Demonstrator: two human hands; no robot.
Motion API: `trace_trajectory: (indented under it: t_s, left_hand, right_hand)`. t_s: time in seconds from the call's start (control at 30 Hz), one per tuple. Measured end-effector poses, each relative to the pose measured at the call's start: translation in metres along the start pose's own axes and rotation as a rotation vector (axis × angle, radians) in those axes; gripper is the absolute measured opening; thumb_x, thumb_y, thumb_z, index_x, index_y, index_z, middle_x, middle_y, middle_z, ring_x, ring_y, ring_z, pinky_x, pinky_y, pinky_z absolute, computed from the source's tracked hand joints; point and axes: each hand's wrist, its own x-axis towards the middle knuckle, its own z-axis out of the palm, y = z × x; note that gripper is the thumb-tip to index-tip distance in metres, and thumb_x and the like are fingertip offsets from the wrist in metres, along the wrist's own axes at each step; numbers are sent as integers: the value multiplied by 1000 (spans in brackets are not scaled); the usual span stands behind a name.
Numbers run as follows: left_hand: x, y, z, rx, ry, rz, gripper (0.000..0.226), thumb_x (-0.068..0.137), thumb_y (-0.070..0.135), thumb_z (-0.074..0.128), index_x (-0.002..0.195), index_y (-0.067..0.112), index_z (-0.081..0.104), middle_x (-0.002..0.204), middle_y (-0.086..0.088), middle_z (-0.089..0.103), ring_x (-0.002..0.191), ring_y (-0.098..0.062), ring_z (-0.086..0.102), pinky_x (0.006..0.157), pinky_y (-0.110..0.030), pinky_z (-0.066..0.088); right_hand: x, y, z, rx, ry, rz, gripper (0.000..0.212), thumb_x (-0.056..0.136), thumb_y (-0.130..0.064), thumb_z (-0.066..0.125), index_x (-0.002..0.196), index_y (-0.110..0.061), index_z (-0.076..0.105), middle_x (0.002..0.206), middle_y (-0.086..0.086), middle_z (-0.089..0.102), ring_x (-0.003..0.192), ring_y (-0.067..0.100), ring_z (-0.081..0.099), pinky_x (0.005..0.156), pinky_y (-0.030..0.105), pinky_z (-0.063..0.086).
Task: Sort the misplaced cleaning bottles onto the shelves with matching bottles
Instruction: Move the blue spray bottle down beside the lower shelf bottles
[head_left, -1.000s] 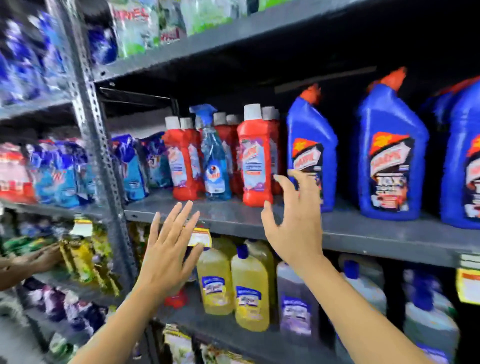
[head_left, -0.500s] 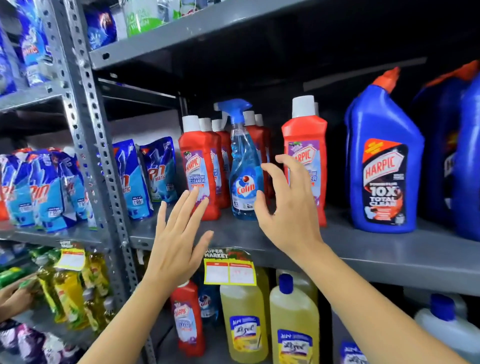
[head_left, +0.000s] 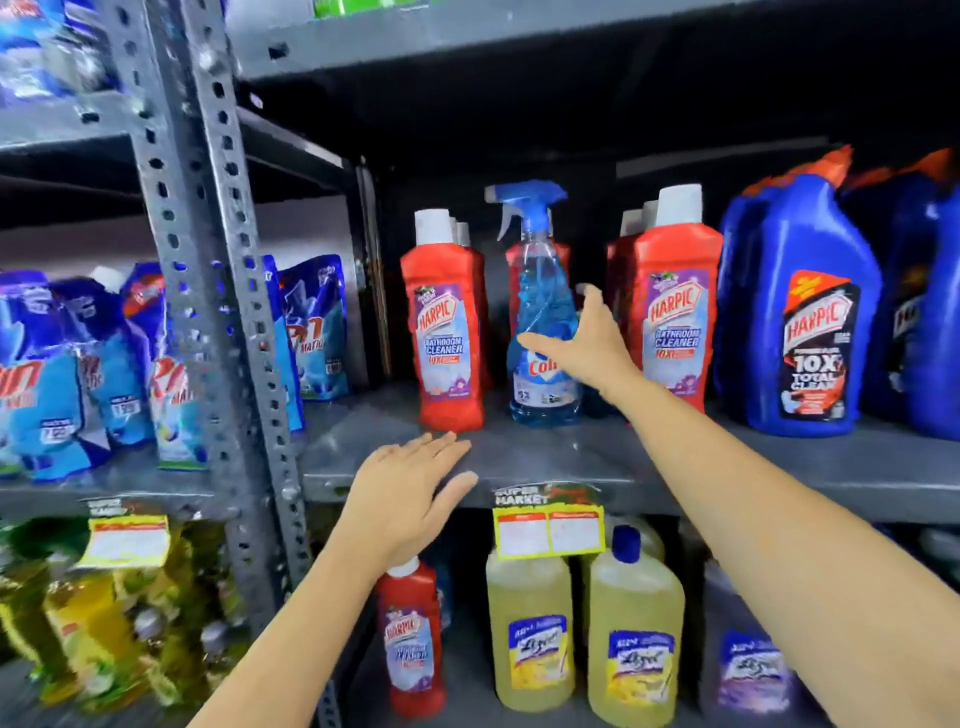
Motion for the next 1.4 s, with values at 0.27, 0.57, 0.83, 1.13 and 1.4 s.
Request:
trace_trajectory:
  t_s: [0.27, 0.57, 0.83, 1.13, 1.4]
  left_hand:
    - [-1, -8, 7, 23, 14, 15, 52, 98, 54, 33, 137, 25, 50, 144, -2, 51, 134, -23, 45, 106, -41, 35]
    - [-4, -11, 10, -19, 150, 67, 55, 93, 54, 34, 115, 17, 68, 117, -6, 71, 107, -27, 66, 89, -43, 51]
    - [-17, -10, 20, -53, 229, 101, 53, 97, 47, 33, 130, 12, 55, 131, -7, 62, 118, -28, 56, 93, -43, 39]
    - [-129, -1, 113, -379, 169, 67, 52, 98, 31, 45, 145, 12, 35, 160, -7, 20, 148, -23, 14, 121, -34, 11]
    - [-220, -7, 213, -332, -493, -25, 55, 103, 42, 29, 152, 21, 16, 160, 7, 3, 149, -14, 3, 122, -32, 6]
  right_hand:
    - [4, 6, 12, 65, -46, 84, 72, 69, -25, 86, 123, -13, 40, 122, 8, 61, 110, 22, 62, 97, 41, 51]
    - [-17, -3, 8, 35, 86, -12, 62, 70, -24, 86, 111, -19, 40, 107, -6, 60, 99, 12, 62, 86, 28, 51]
    - [-125, -39, -33, 311, 32, -124, 75, 57, -46, 82, 123, -34, 46, 116, -18, 68, 110, 1, 64, 91, 21, 52]
    - [-282, 49, 26, 298, -113, 100, 67, 47, -37, 85, 101, -58, 52, 102, -22, 70, 97, -6, 65, 80, 11, 49]
    - [-316, 150, 97, 273, -225, 339, 67, 57, -34, 87, 107, -59, 49, 110, -18, 70, 105, 5, 67, 94, 37, 54]
